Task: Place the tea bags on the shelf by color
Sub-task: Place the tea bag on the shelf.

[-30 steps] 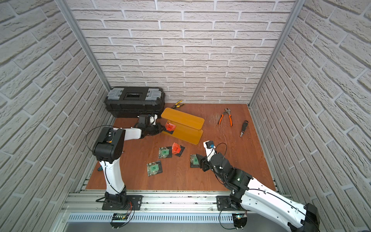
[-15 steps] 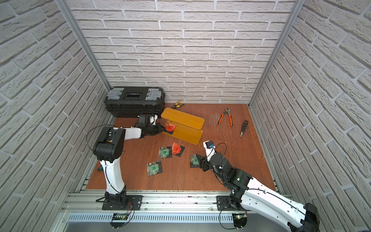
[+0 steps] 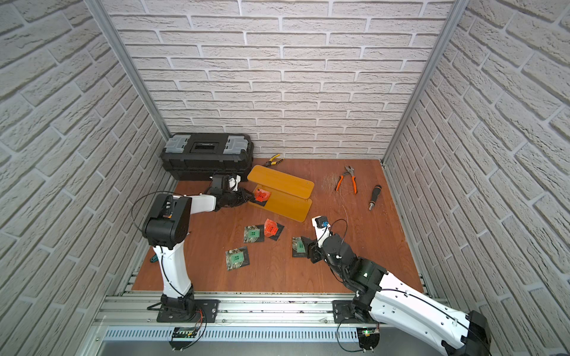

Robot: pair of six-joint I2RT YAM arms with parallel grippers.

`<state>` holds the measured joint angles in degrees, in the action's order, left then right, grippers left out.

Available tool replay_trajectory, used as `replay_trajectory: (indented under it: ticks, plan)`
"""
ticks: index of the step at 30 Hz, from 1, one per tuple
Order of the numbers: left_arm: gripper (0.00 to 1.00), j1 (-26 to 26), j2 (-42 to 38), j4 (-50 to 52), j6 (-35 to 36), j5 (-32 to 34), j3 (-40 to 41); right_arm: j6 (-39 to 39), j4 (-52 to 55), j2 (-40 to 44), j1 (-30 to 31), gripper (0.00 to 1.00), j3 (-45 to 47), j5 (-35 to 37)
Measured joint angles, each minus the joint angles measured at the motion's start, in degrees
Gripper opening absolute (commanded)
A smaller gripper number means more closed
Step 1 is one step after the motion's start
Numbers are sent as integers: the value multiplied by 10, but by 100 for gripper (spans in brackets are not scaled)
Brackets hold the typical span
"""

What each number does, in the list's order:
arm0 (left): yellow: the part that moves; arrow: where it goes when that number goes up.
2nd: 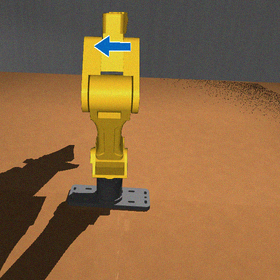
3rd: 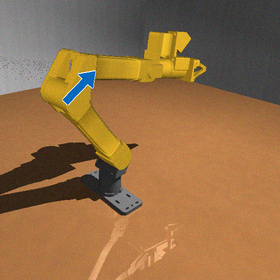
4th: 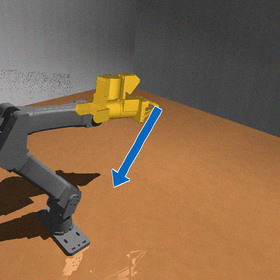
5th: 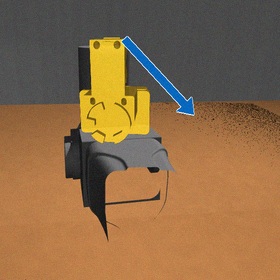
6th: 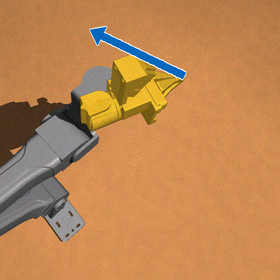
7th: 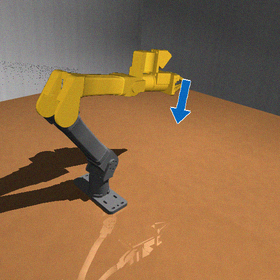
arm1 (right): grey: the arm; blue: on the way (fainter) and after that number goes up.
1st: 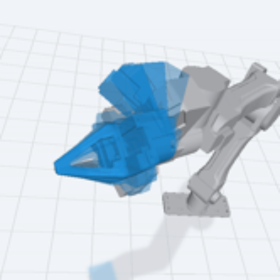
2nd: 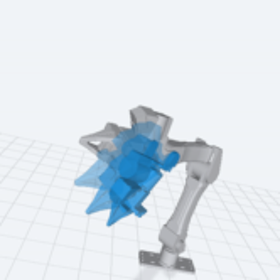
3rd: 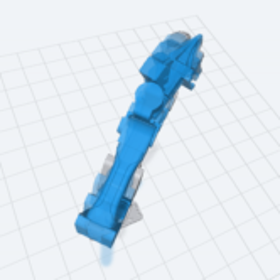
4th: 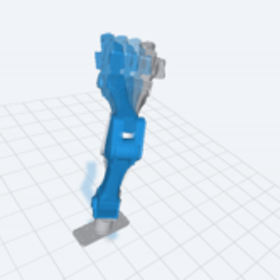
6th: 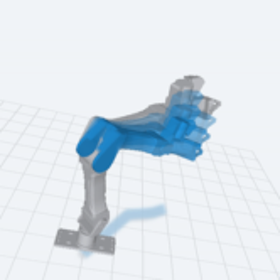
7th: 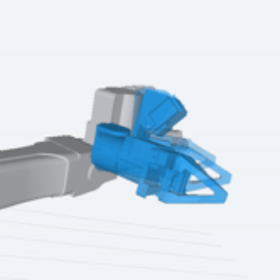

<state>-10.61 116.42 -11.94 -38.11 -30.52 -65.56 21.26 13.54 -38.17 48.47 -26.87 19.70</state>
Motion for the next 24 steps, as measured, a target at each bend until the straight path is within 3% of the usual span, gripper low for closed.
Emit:
replay_trajectory:
  ticks: [11,19,24]
  plan:
    - [46,5,-19,-5,-3,10,18,6,-1,-17,0,64,0,-1]
    - [58,12,-97,-15,-20,41,107,10,-18,-63,0,64,0,-31]
    - [71,12,-160,-24,-30,56,163,11,-22,-117,0,64,-8,-67]
